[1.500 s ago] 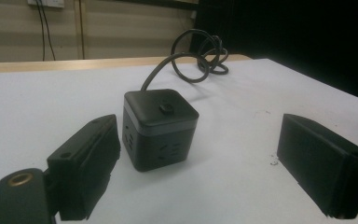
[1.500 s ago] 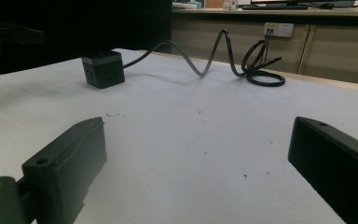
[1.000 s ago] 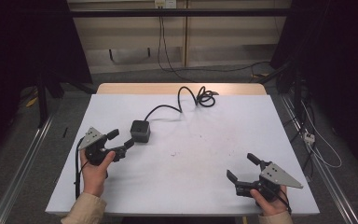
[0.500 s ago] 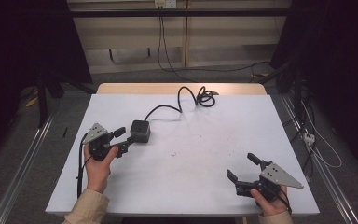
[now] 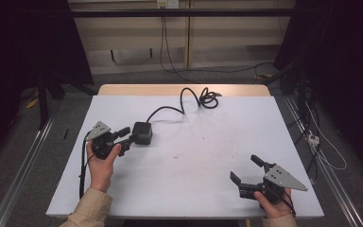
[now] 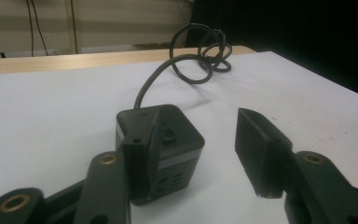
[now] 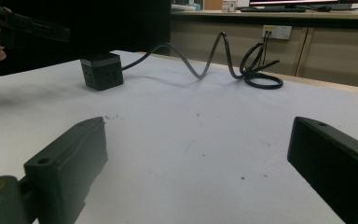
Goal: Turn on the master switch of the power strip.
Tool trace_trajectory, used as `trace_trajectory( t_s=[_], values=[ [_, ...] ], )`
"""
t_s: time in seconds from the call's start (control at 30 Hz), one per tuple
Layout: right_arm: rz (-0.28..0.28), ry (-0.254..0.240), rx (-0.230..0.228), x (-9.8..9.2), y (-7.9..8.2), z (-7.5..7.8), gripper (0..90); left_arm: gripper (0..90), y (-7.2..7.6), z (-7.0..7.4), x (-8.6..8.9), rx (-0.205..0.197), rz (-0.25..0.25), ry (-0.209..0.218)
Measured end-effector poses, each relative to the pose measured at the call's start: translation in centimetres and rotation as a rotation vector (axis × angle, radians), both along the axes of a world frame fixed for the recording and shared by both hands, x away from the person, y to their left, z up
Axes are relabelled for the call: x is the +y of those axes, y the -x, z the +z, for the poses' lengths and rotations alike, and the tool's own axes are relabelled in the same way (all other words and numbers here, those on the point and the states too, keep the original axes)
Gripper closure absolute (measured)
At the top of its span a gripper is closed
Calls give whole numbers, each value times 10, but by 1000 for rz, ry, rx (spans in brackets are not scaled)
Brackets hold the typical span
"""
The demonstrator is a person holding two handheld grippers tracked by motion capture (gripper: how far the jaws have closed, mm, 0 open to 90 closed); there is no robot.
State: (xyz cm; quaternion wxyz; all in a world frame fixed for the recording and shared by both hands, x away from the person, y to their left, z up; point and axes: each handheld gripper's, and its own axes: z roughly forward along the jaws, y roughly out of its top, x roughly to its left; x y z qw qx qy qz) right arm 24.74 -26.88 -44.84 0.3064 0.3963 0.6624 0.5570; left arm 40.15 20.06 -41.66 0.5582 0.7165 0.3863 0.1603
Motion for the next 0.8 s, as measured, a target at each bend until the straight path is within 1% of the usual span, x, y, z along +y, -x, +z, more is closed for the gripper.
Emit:
trace_trajectory(
  t_s=[0.1, 0.2, 0.3, 0.4, 0.5, 0.8],
  values=[
    [-1, -1, -1, 0, 0, 0, 42, 541, -2, 1, -2, 2, 0, -5],
    [-2, -1, -3, 0, 0, 0, 43, 561, -3, 1, -3, 5, -4, 1],
    [-1, -4, -3, 0, 0, 0, 44, 570, -5, 1, -3, 5, -6, -14],
    [0, 2, 0, 0, 0, 0, 45, 591, -6, 0, -3, 9, -4, -13],
    [4, 1, -3, 0, 0, 1, 45, 607, -8, 1, -2, 8, -10, -22],
    [3, -3, -2, -1, 0, 1, 45, 656, -12, 3, -4, 17, -15, -15]
  ],
)
